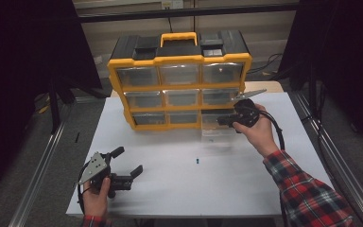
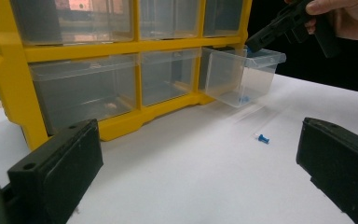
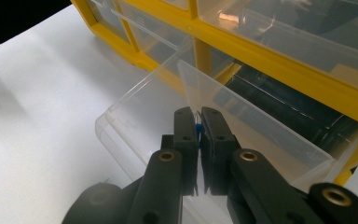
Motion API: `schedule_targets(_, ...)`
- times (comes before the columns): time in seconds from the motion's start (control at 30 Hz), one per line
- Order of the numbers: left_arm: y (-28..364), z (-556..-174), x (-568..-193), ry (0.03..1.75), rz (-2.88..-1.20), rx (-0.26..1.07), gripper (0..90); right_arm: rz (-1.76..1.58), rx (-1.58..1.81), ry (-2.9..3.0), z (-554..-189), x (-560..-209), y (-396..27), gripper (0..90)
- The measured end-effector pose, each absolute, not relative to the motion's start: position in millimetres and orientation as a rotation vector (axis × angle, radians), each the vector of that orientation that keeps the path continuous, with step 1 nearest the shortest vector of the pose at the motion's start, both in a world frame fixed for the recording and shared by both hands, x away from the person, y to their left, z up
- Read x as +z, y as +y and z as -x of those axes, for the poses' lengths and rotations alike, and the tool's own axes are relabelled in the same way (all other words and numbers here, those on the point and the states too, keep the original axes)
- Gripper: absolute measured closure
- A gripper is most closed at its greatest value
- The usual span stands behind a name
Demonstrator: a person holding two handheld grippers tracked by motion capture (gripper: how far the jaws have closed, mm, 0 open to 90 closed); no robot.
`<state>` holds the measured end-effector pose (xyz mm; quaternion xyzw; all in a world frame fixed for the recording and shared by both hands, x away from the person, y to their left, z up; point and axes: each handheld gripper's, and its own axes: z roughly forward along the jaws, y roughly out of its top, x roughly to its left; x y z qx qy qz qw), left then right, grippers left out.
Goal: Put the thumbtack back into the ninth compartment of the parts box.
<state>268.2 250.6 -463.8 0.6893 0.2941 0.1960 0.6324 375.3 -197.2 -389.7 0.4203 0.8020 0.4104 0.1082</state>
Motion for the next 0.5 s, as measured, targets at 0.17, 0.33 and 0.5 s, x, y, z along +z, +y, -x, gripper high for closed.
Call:
schedule_targets(0.17, 252.3, -268.7, -463.5, 0.658, -1.6, 0.459, 0.1, -1.224, 1.213, 2.364, -375.5, -390.6, -196.3, 86.6)
schedule_targets(0.33, 250.6, -268.2, -463.8, 0.672, -1.578, 0.45, 0.1, -1.239, 1.199, 2.35, -375.8, -390.7, -196.2, 81.6)
schedule_targets(0.5, 250.7, -268.2, -463.8, 0.671, -1.579, 0.45, 0.1, -1.243, 1.217, 2.324, -374.6, -390.2, -197.6, 71.3)
